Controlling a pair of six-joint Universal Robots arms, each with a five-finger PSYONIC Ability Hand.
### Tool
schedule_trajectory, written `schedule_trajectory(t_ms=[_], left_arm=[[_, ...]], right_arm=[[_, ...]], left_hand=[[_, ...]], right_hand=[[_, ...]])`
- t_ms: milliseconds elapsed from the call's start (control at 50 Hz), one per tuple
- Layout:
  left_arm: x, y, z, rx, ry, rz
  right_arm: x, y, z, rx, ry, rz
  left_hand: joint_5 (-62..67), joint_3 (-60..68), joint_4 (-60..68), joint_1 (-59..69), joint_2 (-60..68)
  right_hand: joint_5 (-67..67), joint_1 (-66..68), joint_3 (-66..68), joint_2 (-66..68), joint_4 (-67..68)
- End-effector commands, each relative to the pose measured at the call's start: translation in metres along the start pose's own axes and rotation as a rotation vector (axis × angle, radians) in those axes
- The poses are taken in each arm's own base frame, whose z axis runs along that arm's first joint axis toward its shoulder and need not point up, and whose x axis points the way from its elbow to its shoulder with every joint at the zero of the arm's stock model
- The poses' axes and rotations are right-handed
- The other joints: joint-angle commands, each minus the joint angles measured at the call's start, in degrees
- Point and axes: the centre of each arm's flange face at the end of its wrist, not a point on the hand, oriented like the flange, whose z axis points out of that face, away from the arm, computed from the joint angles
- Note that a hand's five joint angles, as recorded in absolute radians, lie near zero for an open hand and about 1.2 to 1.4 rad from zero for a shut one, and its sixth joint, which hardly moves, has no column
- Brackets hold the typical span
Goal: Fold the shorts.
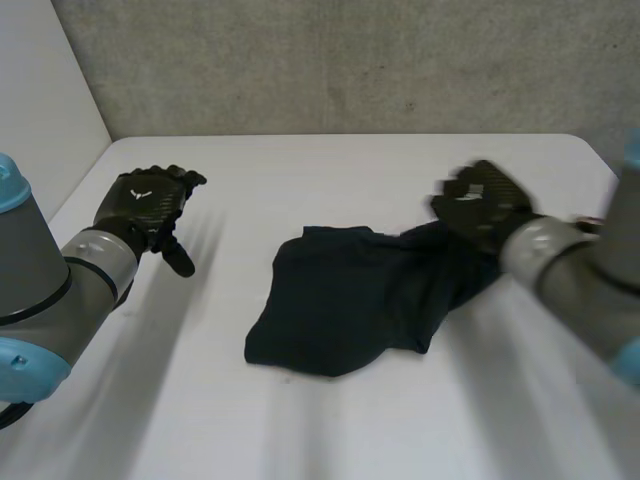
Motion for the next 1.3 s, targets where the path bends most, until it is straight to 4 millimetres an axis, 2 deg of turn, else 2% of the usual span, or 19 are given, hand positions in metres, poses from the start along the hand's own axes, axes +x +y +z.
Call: schedule_trajectory(t_ms=[20, 80, 160, 240, 260, 280, 300, 320, 380, 460, 480, 520, 540, 620, 800, 900, 980, 1120, 1300], left_arm=[[-0.002, -0.007, -0.002, 0.022, -0.008, 0.001], [-0.003, -0.011, -0.003, 0.034, -0.01, 0.0], [-0.004, -0.018, -0.004, 0.061, -0.017, -0.001], [-0.009, -0.024, -0.002, 0.093, -0.033, -0.001], [-0.009, -0.025, -0.002, 0.098, -0.033, 0.0], [-0.01, -0.028, -0.001, 0.108, -0.035, 0.001], [-0.01, -0.03, 0.0, 0.116, -0.037, 0.002], [-0.011, -0.032, 0.0, 0.123, -0.039, 0.002], [-0.011, -0.042, 0.002, 0.156, -0.04, 0.003], [-0.01, -0.058, 0.004, 0.205, -0.037, -0.008], [-0.008, -0.061, 0.004, 0.216, -0.032, -0.016], [0.0, -0.072, 0.002, 0.25, -0.007, -0.051], [0.004, -0.074, 0.002, 0.254, 0.007, -0.067], [0.015, -0.081, 0.001, 0.273, 0.048, -0.119], [0.061, -0.057, 0.01, 0.194, 0.163, -0.117], [0.068, -0.052, 0.019, 0.149, 0.179, -0.115], [0.074, -0.031, 0.028, 0.039, 0.196, -0.11], [0.082, 0.016, 0.028, -0.186, 0.208, -0.095], [0.079, 0.037, 0.03, -0.263, 0.137, -0.029]], right_arm=[[-0.111, -0.062, 0.024, 0.317, -0.259, -0.127], [-0.143, -0.063, 0.028, 0.376, -0.367, -0.141], [-0.178, -0.065, 0.022, 0.444, -0.493, -0.148], [-0.184, -0.066, 0.022, 0.478, -0.521, -0.136], [-0.184, -0.067, 0.022, 0.482, -0.515, -0.136], [-0.182, -0.069, 0.023, 0.484, -0.506, -0.137], [-0.179, -0.071, 0.023, 0.487, -0.493, -0.138], [-0.171, -0.077, 0.021, 0.487, -0.463, -0.133], [-0.155, -0.086, 0.016, 0.464, -0.41, -0.081], [-0.126, -0.097, 0.006, 0.403, -0.349, 0.138], [-0.111, -0.102, 0.001, 0.392, -0.318, 0.239], [-0.094, -0.106, -0.004, 0.383, -0.288, 0.348], [-0.072, -0.107, -0.005, 0.374, -0.243, 0.46], [-0.033, -0.088, -0.004, 0.28, -0.15, 0.66], [-0.032, -0.054, 0.015, 0.102, -0.151, 0.747], [-0.023, -0.047, 0.029, 0.095, -0.121, 0.769], [-0.032, -0.038, 0.042, 0.06, -0.138, 0.824], [-0.063, -0.011, 0.062, -0.079, -0.205, 0.853], [-0.092, 0.017, 0.078, -0.171, -0.247, 0.815]], left_hand=[[-2.0, -1.7, -1.1, -0.2, -0.9], [-2.2, -1.9, -1.3, -0.4, -1.0], [-2.2, -1.9, -1.3, -0.4, -1.0], [-2.0, -1.7, -1.1, -0.2, -0.9], [-2.0, -1.7, -1.1, -0.2, -0.9], [-2.0, -1.7, -1.1, -0.2, -0.9], [-2.0, -1.7, -1.1, -0.2, -0.9], [-2.0, -1.7, -1.1, -0.2, -0.9], [-2.0, -1.7, -1.1, -0.2, -0.9], [-2.0, -1.7, -1.1, -0.2, -0.9], [-1.9, -1.5, -0.9, 0.0, -0.7], [-1.7, -1.4, -0.8, 0.1, -0.5], [-1.7, -1.4, -0.8, 0.1, -0.5], [-1.5, -1.2, -0.6, 0.3, -0.4], [-1.5, -1.2, -0.6, 0.3, -0.4], [-1.3, -1.0, -0.4, 0.5, -0.2], [-1.3, -1.0, -0.4, 0.5, -0.2], [-1.3, -1.0, -0.4, 0.5, -0.2], [-1.5, -1.2, -0.6, 0.3, -0.4]], right_hand=[[14.5, 25.3, 11.5, 12.5, 11.7], [14.5, 25.3, 11.5, 12.5, 11.7], [14.5, 25.3, 11.5, 12.5, 11.7], [14.5, 25.3, 11.5, 12.5, 11.7], [7.6, 18.4, 4.5, 5.6, 4.8], [-8.2, 2.6, -11.2, -10.1, -11.0], [-26.3, -15.5, -29.3, -28.3, -29.1], [-55.5, -44.7, -58.5, -57.5, -58.3], [-55.5, -44.7, -58.5, -57.5, -58.3], [-55.5, -44.7, -58.5, -57.5, -58.3], [-55.5, -44.7, -58.5, -57.5, -58.3], [-55.5, -44.7, -58.5, -57.5, -58.3], [-55.5, -44.7, -58.5, -57.5, -58.3], [-55.5, -44.7, -58.5, -57.5, -58.3], [-55.5, -44.7, -58.5, -57.5, -58.3], [-55.5, -44.7, -58.5, -57.5, -58.3], [-55.5, -44.7, -58.5, -57.5, -58.3], [-55.5, -44.7, -58.5, -57.5, -58.3], [-55.5, -44.7, -58.5, -57.5, -58.3]])
